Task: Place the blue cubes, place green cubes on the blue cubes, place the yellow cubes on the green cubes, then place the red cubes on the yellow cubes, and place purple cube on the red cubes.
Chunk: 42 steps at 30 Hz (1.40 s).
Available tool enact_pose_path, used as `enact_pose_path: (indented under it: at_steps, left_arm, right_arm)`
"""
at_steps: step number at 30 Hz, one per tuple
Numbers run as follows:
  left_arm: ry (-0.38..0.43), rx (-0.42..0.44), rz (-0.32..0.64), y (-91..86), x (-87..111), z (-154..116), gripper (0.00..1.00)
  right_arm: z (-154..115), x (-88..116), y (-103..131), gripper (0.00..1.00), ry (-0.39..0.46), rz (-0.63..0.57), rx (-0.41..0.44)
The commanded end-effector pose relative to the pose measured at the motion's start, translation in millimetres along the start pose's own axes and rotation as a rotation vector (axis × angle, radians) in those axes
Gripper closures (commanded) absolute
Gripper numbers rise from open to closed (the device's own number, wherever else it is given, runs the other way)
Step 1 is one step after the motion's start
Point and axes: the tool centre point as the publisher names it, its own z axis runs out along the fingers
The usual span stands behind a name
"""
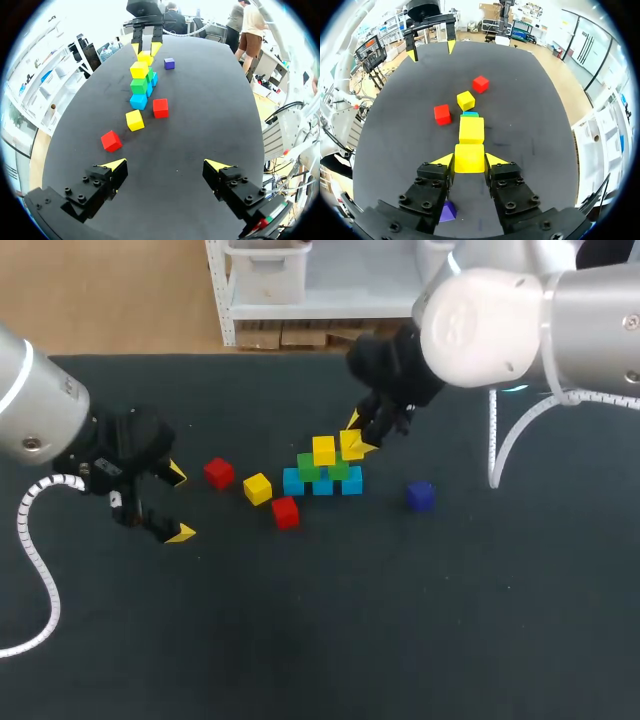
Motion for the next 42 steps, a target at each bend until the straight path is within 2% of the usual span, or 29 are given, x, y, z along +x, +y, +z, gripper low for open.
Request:
enact_pose_path:
  at_steps: [1,42]
  left_arm:
    - [-0.007,0.0,0.003,-0.1,1.7,0.0,0.0]
    - [-0.007,0.0,0.003,-0.1,1.7,0.0,0.0]
  right_arm:
    - [1.6,0.4,-0.3,1.0,-0.007,0.004,0.001]
    - [9.8,-3.6,-1.3,1.0,-0.002,0.003,-0.006]
